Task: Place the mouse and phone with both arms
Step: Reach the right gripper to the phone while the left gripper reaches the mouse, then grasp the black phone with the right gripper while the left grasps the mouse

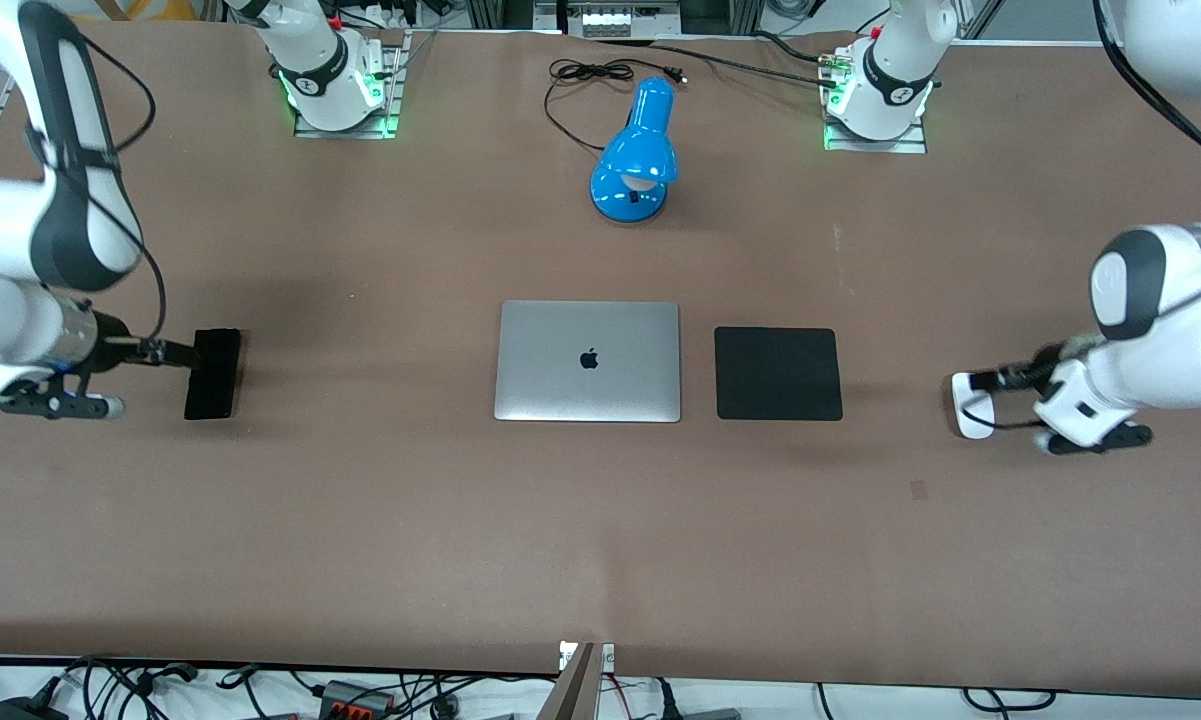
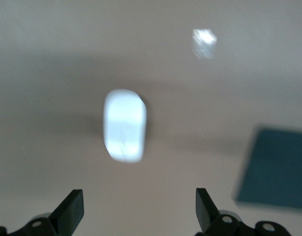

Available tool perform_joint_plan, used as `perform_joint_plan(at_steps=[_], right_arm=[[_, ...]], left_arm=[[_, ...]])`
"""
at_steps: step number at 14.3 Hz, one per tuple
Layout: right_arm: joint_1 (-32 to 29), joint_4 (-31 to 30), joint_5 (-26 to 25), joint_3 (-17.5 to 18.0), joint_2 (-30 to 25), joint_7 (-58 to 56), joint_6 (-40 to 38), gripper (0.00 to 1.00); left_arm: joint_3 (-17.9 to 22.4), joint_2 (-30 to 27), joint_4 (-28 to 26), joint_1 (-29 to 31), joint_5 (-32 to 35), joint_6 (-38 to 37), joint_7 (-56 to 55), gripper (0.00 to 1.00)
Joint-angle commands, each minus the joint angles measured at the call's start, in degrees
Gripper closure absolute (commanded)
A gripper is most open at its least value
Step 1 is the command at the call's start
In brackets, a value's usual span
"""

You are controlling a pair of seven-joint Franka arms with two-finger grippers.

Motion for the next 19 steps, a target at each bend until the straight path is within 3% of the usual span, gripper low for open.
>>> perform_joint_plan(at_steps=[1,7,13,14,15,17,19], right_arm=[[-2.11,0.29,-0.66,0.81,5.2,0.32,4.23,0.0],[-3.43,0.38,-0.75,0.73,11.28,0.23,8.29,0.0],[-4.75,0.38,-0.92,0.38,14.45,-0.74,10.84,0.0],[-4.75,0.29,-0.92,0.38,14.54,-0.74,10.75,0.0],[-4.75,0.29,-0.92,0.38,14.63,-0.74,10.75,0.0],[-4.93,0.29,-0.92,0.38,15.07,-0.74,10.58,0.0],[-4.93,0.12,-0.92,0.38,15.24,-0.82,10.4,0.0]], left_arm=[[-0.36,-0.01,-6.89,1.94,1.69,13.25,7.37,0.0],[-0.98,2.18,-19.38,2.47,1.69,36.64,9.66,0.0],[-0.98,5.61,-19.83,3.62,1.69,38.96,12.84,0.0],[-0.98,5.52,-19.83,3.62,1.69,38.96,12.93,0.09],[-0.98,5.52,-19.57,3.7,1.69,38.96,12.93,0.27],[-0.98,5.17,-19.48,3.88,1.69,38.87,12.93,0.52],[-1.06,4.65,-19.48,3.88,1.69,38.43,13.71,0.65]])
